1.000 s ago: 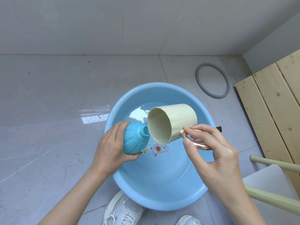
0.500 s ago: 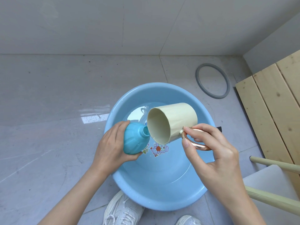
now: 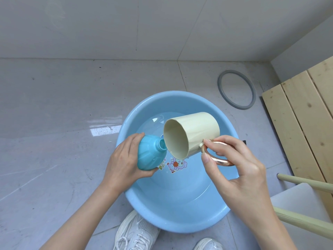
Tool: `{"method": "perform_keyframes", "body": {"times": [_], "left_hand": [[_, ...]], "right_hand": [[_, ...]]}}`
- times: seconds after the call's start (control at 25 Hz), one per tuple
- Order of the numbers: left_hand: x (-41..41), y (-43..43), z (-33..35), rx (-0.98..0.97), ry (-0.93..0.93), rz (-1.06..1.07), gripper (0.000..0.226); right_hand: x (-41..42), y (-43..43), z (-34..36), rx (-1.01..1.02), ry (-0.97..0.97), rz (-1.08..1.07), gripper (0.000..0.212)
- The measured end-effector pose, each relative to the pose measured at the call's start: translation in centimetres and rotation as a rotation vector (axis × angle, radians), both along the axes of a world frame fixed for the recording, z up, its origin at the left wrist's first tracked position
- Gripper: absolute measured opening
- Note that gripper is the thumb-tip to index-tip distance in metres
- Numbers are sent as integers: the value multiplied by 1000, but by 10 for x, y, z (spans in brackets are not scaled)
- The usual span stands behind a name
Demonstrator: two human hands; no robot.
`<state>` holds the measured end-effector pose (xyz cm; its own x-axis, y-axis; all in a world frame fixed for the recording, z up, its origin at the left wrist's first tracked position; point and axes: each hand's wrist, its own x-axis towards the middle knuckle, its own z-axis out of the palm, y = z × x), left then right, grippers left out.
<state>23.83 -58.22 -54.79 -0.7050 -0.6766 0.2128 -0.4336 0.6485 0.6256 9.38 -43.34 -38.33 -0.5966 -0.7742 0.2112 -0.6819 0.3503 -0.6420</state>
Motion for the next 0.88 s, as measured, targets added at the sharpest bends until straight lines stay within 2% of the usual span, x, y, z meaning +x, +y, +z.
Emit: {"method": "perform_keyframes", "body": {"times": [0.88], "left_hand": [[0,0,0,10,-2,3,91]], "right_hand": [[0,-2,2,-1,104,61,29]]}}
